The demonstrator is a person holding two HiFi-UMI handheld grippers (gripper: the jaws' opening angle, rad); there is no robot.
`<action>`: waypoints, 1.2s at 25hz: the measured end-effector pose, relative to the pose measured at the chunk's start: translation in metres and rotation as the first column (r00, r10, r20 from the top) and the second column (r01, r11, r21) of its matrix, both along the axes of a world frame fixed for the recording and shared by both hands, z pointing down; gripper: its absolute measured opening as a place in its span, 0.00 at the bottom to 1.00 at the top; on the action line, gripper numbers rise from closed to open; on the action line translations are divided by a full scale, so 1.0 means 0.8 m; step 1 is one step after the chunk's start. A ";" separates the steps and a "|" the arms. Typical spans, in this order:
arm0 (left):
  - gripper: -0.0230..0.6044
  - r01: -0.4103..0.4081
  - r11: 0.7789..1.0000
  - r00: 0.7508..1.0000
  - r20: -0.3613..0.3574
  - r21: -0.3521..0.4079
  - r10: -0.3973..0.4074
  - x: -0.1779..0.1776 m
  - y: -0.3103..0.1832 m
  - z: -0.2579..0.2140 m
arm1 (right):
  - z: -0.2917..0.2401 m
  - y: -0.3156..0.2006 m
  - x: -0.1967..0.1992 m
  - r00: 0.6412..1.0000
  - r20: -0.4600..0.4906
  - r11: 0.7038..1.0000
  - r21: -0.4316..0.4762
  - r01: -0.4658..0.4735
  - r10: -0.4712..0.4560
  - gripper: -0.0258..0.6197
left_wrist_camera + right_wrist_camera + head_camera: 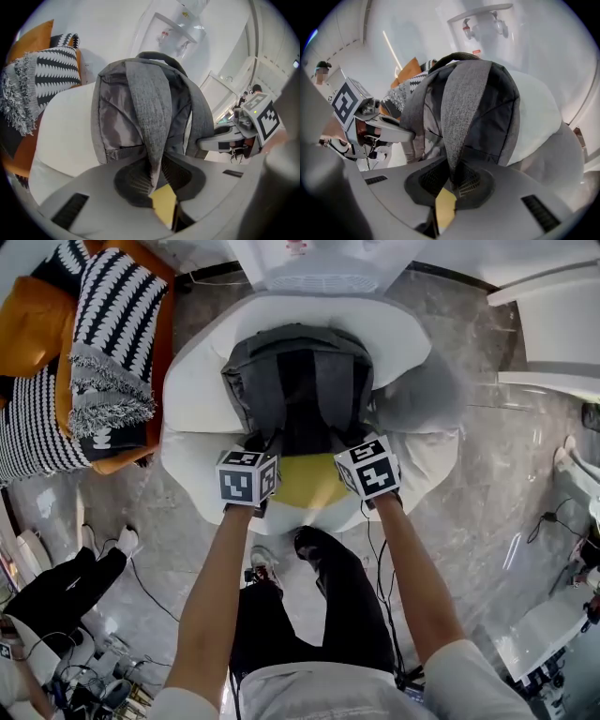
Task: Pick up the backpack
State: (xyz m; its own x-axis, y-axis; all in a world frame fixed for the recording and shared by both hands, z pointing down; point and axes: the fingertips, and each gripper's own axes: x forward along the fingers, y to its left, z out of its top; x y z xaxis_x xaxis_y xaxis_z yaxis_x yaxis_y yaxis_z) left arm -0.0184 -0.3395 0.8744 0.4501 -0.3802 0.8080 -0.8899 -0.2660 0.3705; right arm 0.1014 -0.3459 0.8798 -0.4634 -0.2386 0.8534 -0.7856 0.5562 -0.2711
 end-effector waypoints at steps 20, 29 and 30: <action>0.11 -0.050 0.998 0.998 -0.034 -0.035 0.049 0.007 0.063 -0.071 | -0.095 0.059 -0.001 0.999 -0.005 0.999 0.000 -0.039 0.039 0.09; 0.11 -0.085 0.996 0.996 -0.037 -0.002 0.085 0.003 0.096 -0.114 | -0.148 0.090 -0.007 0.997 0.005 0.997 0.029 -0.074 0.074 0.09; 0.11 -0.088 0.996 0.995 -0.038 0.000 0.088 0.002 0.100 -0.118 | -0.152 0.094 -0.008 0.997 0.006 0.996 0.030 -0.078 0.078 0.09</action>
